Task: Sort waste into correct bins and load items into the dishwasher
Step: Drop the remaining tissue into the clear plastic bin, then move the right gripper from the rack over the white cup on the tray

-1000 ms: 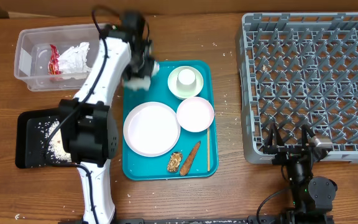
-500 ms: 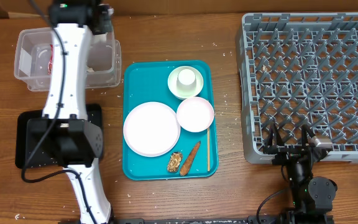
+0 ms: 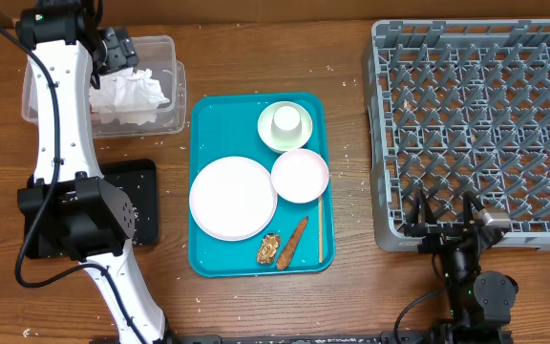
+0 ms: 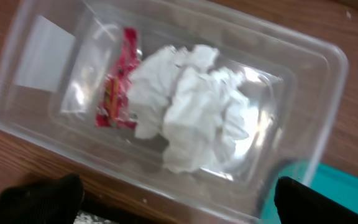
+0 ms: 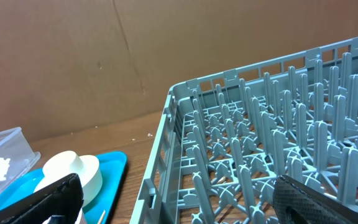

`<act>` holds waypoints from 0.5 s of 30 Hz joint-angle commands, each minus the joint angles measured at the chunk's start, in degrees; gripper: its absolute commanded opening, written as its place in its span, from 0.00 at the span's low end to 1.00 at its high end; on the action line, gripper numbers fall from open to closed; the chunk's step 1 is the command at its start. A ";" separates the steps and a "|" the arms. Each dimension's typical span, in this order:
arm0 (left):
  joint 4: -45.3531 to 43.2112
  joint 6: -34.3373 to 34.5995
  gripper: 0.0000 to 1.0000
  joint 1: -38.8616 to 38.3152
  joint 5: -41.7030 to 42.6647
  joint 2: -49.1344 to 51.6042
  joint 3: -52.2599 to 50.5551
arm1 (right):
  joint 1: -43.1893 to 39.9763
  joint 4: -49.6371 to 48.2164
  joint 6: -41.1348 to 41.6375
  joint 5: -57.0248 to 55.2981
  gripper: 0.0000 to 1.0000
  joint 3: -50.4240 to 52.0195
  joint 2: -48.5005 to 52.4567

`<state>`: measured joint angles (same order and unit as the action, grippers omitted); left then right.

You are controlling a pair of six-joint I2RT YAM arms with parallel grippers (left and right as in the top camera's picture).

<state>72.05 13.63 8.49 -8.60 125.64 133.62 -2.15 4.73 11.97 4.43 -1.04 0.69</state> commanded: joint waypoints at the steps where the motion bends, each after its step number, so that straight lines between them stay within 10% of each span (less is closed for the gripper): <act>1: 2.03 0.26 1.00 -0.94 9.68 -0.20 -0.33 | 0.15 -0.20 -0.24 -0.46 1.00 0.57 -0.52; 7: 6.58 -2.51 1.00 -3.74 19.19 -1.49 -0.33 | 0.15 -0.20 -0.22 -0.46 1.00 0.57 -0.52; 15: 6.38 -4.59 1.00 -10.36 8.92 -4.04 -0.35 | 0.15 -0.20 -0.24 -0.46 1.00 0.57 -0.52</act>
<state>78.56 10.74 0.38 5.74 124.44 133.47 -2.15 4.73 11.94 4.40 -1.04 0.69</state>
